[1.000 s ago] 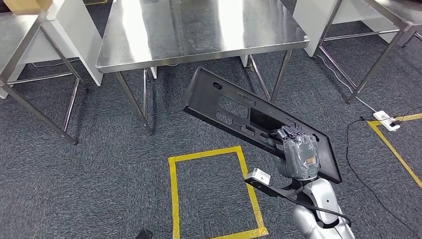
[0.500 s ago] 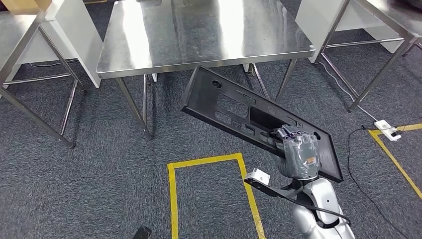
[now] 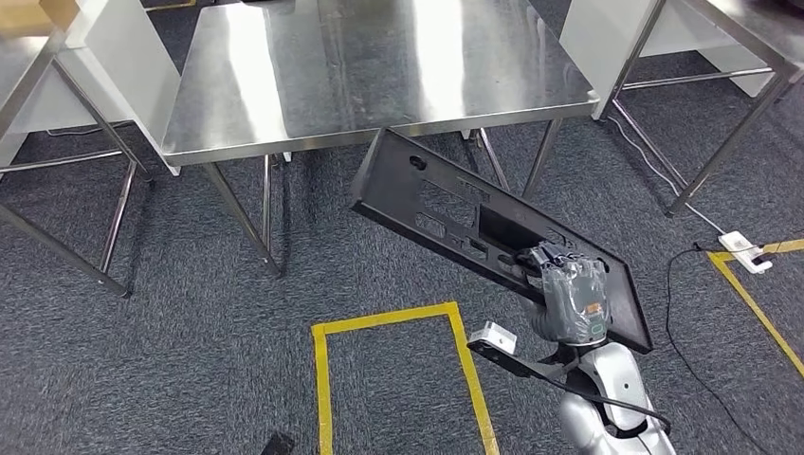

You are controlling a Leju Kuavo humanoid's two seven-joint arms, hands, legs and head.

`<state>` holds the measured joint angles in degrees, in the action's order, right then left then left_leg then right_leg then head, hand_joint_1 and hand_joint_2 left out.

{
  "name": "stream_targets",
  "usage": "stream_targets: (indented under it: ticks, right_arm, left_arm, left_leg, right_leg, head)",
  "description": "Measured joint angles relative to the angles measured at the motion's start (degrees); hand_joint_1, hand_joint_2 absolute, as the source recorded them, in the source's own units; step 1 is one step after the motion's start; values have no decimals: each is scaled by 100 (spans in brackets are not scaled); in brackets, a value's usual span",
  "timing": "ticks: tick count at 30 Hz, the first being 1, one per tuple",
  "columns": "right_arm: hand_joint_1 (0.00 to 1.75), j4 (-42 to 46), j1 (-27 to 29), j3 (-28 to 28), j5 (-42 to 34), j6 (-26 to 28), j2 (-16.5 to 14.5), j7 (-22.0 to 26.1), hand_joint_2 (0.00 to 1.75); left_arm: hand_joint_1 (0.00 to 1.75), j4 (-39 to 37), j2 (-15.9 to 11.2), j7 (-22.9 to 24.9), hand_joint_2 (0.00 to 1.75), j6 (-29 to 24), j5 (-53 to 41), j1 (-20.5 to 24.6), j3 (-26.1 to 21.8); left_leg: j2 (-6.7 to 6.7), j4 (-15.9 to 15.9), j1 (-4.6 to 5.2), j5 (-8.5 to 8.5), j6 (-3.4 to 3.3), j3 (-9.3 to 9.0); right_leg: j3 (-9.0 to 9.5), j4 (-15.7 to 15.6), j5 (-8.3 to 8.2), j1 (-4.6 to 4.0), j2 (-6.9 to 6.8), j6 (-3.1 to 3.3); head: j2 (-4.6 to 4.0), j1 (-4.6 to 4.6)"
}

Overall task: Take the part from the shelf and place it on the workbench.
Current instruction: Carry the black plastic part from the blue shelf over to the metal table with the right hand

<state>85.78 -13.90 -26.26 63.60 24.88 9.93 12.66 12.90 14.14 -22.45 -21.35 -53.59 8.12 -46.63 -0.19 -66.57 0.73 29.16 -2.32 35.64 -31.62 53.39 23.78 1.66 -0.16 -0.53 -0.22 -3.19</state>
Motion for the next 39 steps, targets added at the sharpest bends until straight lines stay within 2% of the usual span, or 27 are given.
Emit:
stream_targets:
  ticks: [2, 3, 4, 5, 6, 8, 9, 12, 14, 16, 17, 18, 19, 20, 22, 24, 27, 29, 30, 32, 33, 34, 35, 36, 37, 38, 39]
  right_arm:
    - [150, -2, 9, -3, 4, -4, -22, 5, 175]
    - [150, -3, 13, -4, 7, -7, -28, 5, 175]
    - [150, -4, 12, -4, 8, -15, -39, 6, 175]
    - [150, -4, 2, -4, 10, -28, -59, 6, 175]
    - [150, -9, -17, -4, 11, -47, -89, 6, 175]
    - [150, -34, -100, -13, -3, -104, -159, 6, 175]
    - [150, -54, -151, -21, -26, -127, -188, 8, 175]
    - [150, -124, -288, -42, -127, -143, -217, 25, 175]
    - [150, -174, -349, -50, -168, -138, -215, 39, 175]
    - [150, -222, -369, -56, -183, -136, -213, 49, 175]
    - [150, -246, -369, -59, -188, -135, -212, 49, 175]
    - [150, -270, -368, -60, -197, -134, -209, 50, 175]
    - [150, -295, -368, -60, -214, -131, -204, 52, 175]
    - [150, -317, -372, -59, -237, -128, -198, 59, 175]
    - [150, -363, -385, -61, -285, -119, -189, 83, 175]
    - [150, -410, -410, -73, -314, -102, -198, 113, 175]
    - [150, -456, -457, -91, -326, -66, -233, 138, 175]
    - [150, -473, -487, -97, -320, -39, -263, 141, 175]
    - [150, -478, -496, -102, -316, -27, -280, 141, 175]
    - [150, -492, -497, -112, -305, -12, -303, 142, 175]
    - [150, -503, -491, -116, -303, -11, -306, 142, 175]
    - [150, -517, -486, -120, -301, -11, -306, 142, 175]
    - [150, -527, -485, -123, -300, -11, -306, 142, 175]
    - [150, -534, -488, -126, -301, -11, -306, 142, 175]
    - [150, -544, -495, -128, -301, -11, -307, 142, 175]
    - [150, -552, -503, -130, -301, -9, -309, 142, 175]
    - [150, -561, -510, -132, -301, -8, -310, 140, 175]
  left_arm:
    - [0, -1, -2, 0, 175, -1, 16, -5, -3]
    - [0, -1, -4, 0, 175, -3, 21, -9, -4]
    - [0, -1, -8, -1, 175, -9, 30, -11, -6]
    - [0, -1, -12, -4, 175, -17, 45, -13, -8]
    - [0, -1, -15, -12, 175, -27, 71, -17, -14]
    - [0, -1, -25, -43, 175, -55, 128, -24, -32]
    - [0, -1, -29, -62, 175, -69, 153, -29, -41]
    - [0, 0, -36, -111, 175, -96, 192, -38, -61]
    - [0, 1, -42, -125, 175, -98, 202, -40, -78]
    - [0, 0, -47, -128, 175, -98, 207, -43, -88]
    - [0, 0, -49, -128, 175, -99, 207, -48, -90]
    - [0, -1, -49, -130, 175, -101, 207, -57, -91]
    - [0, -1, -50, -131, 175, -104, 207, -67, -92]
    - [0, -1, -50, -133, 175, -107, 207, -75, -92]
    - [0, -2, -53, -138, 175, -112, 214, -83, -94]
    - [0, -3, -64, -140, 175, -114, 231, -78, -96]
    - [0, 4, -99, -142, 175, -117, 241, -61, -99]
    - [0, 12, -118, -142, 175, -122, 236, -42, -99]
    - [0, 13, -122, -142, 175, -124, 232, -37, -99]
    - [0, 13, -134, -139, 175, -125, 223, -37, -99]
    - [0, 13, -139, -138, 175, -125, 222, -42, -99]
    - [0, 13, -144, -137, 175, -125, 222, -47, -100]
    - [0, 13, -148, -136, 175, -125, 222, -49, -100]
    - [0, 13, -151, -136, 175, -125, 220, -50, -100]
    - [0, 13, -157, -136, 175, -125, 217, -55, -101]
    - [0, 13, -163, -136, 175, -127, 213, -59, -102]
    - [0, 13, -168, -136, 175, -130, 209, -63, -102]
  left_leg:
    - [3, -475, -82, 326, 88, 450]
    - [5, -472, -115, 394, 116, 557]
    - [5, -292, -140, 326, 133, 568]
    - [6, 45, -157, 103, 137, 496]
    - [6, 464, -165, -238, 128, 384]
    - [7, 1107, -142, -794, 72, 202]
    - [5, 1259, -123, -919, 32, 155]
    - [-8, 1373, -84, -899, -92, -34]
    - [-22, 1398, -59, -855, -176, -192]
    - [-35, 1396, -13, -760, -246, -282]
    - [-50, 1396, 10, -705, -267, -334]
    - [-66, 1396, 34, -645, -281, -401]
    - [-82, 1397, 61, -579, -290, -486]
    - [-94, 1397, 86, -512, -296, -578]
    - [-105, 1393, 138, -364, -304, -747]
    - [-112, 1394, 175, -224, -286, -853]
    - [-107, 1309, 198, -91, -211, -983]
    - [-81, 835, 160, -19, -114, -758]
    - [-64, 451, 113, 55, -54, -509]
    - [-34, -208, 0, 370, 58, 28]
    - [-18, -310, -49, 524, 106, 202]
    - [-6, -226, -90, 566, 144, 287]
    - [1, 21, -121, 450, 169, 287]
    - [4, 386, -139, 162, 173, 221]
    - [-1, 759, -139, -224, 156, 146]
    - [-8, 1045, -126, -541, 119, 80]
    - [-15, 1222, -107, -765, 71, 33]
  right_leg:
    - [102, -1, 102, 12, 19, -8]
    - [171, -1, 158, 20, 27, -22]
    - [251, -1, 220, 29, 32, -38]
    - [338, -5, 281, 39, 36, -58]
    - [412, -17, 338, 48, 40, -81]
    - [531, -75, 434, 46, 62, -151]
    - [586, -102, 445, 35, 74, -195]
    - [607, 56, 402, -14, 81, -313]
    - [250, 677, 461, -31, 69, -286]
    - [-313, 1483, 713, -45, 64, -201]
    - [-556, 1730, 883, -60, 64, -165]
    - [-714, 1805, 1013, -81, 64, -142]
    - [-773, 1679, 1041, -110, 64, -147]
    - [-737, 1381, 927, -147, 64, -171]
    - [-572, 570, 365, -223, 53, -211]
    - [-419, 80, -67, -260, 42, -130]
    - [-233, -42, -222, -198, 48, 61]
    - [-98, -51, -239, -138, 38, 134]
    - [-49, -51, -199, -133, 36, 148]
    - [35, -51, -95, -111, 43, 136]
    - [96, -51, -34, -98, 51, 117]
    - [173, -51, 31, -84, 59, 94]
    - [262, -52, 99, -70, 66, 69]
    - [336, -60, 165, -58, 69, 44]
    - [417, -66, 226, -51, 74, 13]
    - [477, -80, 278, -46, 84, -23]
    - [523, -106, 318, -43, 94, -66]
  head:
    - [0, 1]
    - [0, 1]
    - [0, 0]
    - [0, -2]
    - [0, -4]
    - [0, -5]
    - [0, 1]
    - [-1, 10]
    - [-1, -6]
    - [0, -8]
    - [0, -6]
    - [0, -8]
    - [0, -8]
    - [-1, -10]
    - [-1, -10]
    - [-1, 0]
    - [-1, 17]
    - [-1, 33]
    - [-1, 40]
    - [0, 48]
    - [0, 49]
    - [0, 49]
    - [0, 49]
    - [0, 47]
    - [-1, 43]
    - [-1, 43]
    - [-1, 43]
